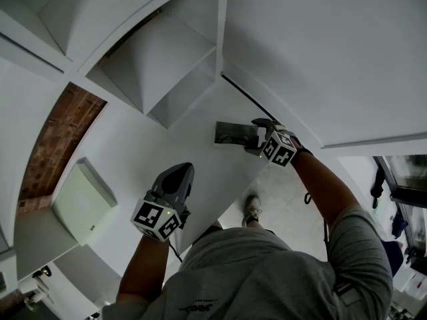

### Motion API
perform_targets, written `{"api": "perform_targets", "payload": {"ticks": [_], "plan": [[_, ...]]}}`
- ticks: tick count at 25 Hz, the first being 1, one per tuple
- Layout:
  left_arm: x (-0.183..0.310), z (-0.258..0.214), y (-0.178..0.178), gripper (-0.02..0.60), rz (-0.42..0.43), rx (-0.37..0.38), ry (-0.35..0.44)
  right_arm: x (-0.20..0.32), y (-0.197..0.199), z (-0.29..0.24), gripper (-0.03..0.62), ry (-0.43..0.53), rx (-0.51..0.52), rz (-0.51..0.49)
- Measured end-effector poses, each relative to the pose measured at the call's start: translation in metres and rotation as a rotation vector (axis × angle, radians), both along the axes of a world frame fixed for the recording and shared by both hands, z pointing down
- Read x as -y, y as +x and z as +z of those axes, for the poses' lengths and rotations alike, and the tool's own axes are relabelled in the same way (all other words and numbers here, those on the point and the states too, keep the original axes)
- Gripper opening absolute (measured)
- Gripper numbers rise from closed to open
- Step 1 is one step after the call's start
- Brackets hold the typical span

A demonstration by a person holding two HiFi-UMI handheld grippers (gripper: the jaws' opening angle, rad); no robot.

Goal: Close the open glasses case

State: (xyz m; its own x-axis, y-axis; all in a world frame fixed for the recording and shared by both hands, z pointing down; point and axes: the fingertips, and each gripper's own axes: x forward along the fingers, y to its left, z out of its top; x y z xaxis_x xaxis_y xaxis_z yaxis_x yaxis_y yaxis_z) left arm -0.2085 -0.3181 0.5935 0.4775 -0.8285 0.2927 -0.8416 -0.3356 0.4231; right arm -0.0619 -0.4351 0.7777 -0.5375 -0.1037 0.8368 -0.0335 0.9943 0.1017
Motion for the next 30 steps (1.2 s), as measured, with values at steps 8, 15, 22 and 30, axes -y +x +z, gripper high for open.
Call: {"api": "perform_targets", "payload": {"ticks": [8,15,22,30], "plan": [[-0.002,0.003,0.005,-0.004,0.010,-0.002,-0.007,-0.004,-0.001,0.001,0.362,0.009,0.003,-0.007],[-0.004,0.002,0.011,-0.003,0.017,-0.008,-0.007,-0.009,-0.001,0.000,0.331,0.051,0.003,-0.002],[-0.006,0.000,0.015,-0.003,0.022,-0.010,-0.001,-0.013,0.000,-0.002,0.302,0.100,-0.005,0.005],[-0.009,-0.002,0.017,-0.004,0.021,-0.012,0.003,-0.026,0.001,0.001,0.222,0.135,-0.029,-0.016]]}}
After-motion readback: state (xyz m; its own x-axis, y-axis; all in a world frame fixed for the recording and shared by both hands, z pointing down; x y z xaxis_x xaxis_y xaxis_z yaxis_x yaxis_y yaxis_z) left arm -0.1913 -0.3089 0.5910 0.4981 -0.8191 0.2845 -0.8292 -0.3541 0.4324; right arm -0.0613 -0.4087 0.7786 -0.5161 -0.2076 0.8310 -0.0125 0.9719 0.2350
